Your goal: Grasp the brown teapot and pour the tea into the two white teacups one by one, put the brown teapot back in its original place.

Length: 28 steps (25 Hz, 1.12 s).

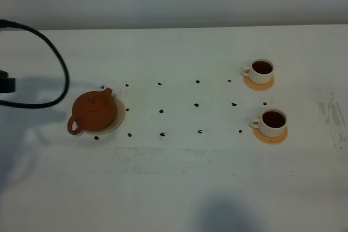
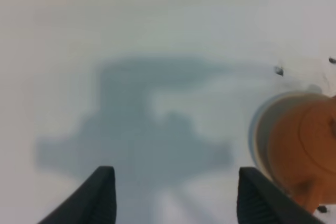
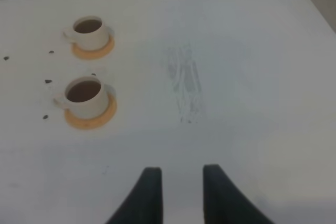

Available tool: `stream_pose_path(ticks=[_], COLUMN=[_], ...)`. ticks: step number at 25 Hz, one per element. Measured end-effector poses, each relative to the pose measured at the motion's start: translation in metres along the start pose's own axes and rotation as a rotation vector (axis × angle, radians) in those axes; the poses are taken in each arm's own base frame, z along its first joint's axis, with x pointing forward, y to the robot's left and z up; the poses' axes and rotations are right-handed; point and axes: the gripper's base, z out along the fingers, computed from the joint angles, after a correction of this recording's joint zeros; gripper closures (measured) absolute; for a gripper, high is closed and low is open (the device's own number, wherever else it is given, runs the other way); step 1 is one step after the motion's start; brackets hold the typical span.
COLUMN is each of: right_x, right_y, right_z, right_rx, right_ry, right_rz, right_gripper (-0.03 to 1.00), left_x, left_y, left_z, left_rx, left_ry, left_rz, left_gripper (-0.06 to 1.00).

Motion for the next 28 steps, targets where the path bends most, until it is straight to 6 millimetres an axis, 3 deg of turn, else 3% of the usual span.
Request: stream_pose_path(ticks=[7, 14, 18, 23, 28], right_x=[0.0, 0.0, 0.0, 0.0, 0.0], right_y=[0.0, 0.0, 0.0, 0.0, 0.0], right_z=[0.0, 0.0, 0.0, 0.0, 0.0], right_rx=[0.0, 0.0, 0.0, 0.0, 0.004], right_ry=[0.0, 0.0, 0.0, 0.0, 0.0], right_rz=[0.0, 0.0, 0.0, 0.0, 0.0], right_gripper=[0.74, 0.74, 0.74, 0.74, 0.74], left_x=[0.017, 0.043, 0.055, 0.069, 0.083], left_y=[-0.012, -0.027, -0.032, -0.035, -0.038], left_z=[-0.092, -0.151, -0.169, -0.173, -0.179], left_rx=[0.035, 0.054, 0.053, 0.071, 0.058], left_ry=[-0.024, -0.073, -0.085, 0.037, 0.022], left_rz=[0.011, 0.002, -0.002, -0.003, -0.063], left_gripper=[0.47, 0.54, 0.57, 0.59, 0.59])
